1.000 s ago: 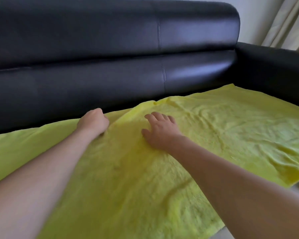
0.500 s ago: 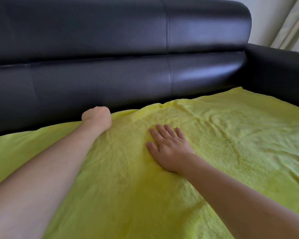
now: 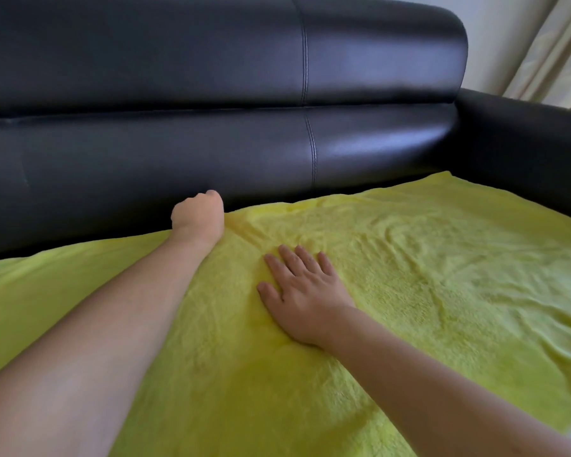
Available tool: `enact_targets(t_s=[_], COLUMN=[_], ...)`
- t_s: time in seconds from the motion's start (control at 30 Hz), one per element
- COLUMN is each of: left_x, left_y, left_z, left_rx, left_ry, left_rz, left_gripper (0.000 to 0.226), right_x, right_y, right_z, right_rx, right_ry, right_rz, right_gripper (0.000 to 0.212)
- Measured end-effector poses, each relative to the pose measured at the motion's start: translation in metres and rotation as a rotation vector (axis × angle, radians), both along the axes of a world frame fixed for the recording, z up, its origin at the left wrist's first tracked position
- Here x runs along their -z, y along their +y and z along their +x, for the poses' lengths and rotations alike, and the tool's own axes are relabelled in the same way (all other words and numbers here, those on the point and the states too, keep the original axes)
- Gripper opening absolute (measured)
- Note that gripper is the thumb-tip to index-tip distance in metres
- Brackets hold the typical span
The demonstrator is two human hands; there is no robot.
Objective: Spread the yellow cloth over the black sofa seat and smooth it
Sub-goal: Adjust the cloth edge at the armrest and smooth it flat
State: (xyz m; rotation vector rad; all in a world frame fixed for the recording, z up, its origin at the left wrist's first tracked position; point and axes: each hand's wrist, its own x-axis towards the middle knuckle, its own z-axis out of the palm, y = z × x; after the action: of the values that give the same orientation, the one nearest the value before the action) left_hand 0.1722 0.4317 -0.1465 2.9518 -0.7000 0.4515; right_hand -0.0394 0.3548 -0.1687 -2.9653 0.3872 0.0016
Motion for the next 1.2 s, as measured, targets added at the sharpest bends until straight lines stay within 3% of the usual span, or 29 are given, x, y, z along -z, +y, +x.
enact_targets(t_s=[0.1, 0.17, 0.27, 0.4, 0.57, 0.7, 0.87, 1.03, 1.2], left_x=[0.005, 0.008, 0.017, 0.016, 0.013, 0.016, 0.019, 0.01, 0.015], left_y=[-0.013, -0.02, -0.024, -0.027, -0.05, -0.059, -0.06, -0.065, -0.086], left_z=[-0.003, -0.002, -0.004, 0.006, 0.01, 0.012, 0.01, -0.001, 0.007], left_rx=[0.167, 0.33, 0.477, 0.444, 0.291, 0.239, 0.105, 0.194, 0.395], left_ry=[-0.025, 0.076, 0.301, 0.324, 0.136, 0.015, -0.046, -0.123, 0.057], left_rz=[-0.157, -0.292, -0.209, -0.162, -0.034, -0.012, 0.026, 0.128, -0.072], left_gripper=[0.021, 0.029, 0.036, 0.036, 0.026, 0.023, 0.02, 0.022, 0.023], right_x=[-0.004, -0.011, -0.029, -0.053, -0.048, -0.017, 0.003, 0.002, 0.004], right_y=[0.0, -0.003, -0.02, -0.07, -0.124, -0.144, -0.163, -0.167, -0.17], right_z=[0.0, 0.002, 0.011, 0.054, 0.128, 0.152, 0.161, 0.163, 0.163], right_rx=[-0.006, -0.018, 0.029, 0.164, 0.208, 0.195, 0.217, 0.22, 0.241], right_ry=[0.013, 0.046, 0.014, -0.212, -0.351, -0.337, -0.255, -0.17, -0.227], right_rz=[0.035, 0.071, 0.137, 0.209, 0.099, -0.031, -0.048, -0.112, -0.048], right_gripper=[0.063, 0.062, 0.046, 0.031, 0.029, 0.025, 0.029, 0.03, 0.026])
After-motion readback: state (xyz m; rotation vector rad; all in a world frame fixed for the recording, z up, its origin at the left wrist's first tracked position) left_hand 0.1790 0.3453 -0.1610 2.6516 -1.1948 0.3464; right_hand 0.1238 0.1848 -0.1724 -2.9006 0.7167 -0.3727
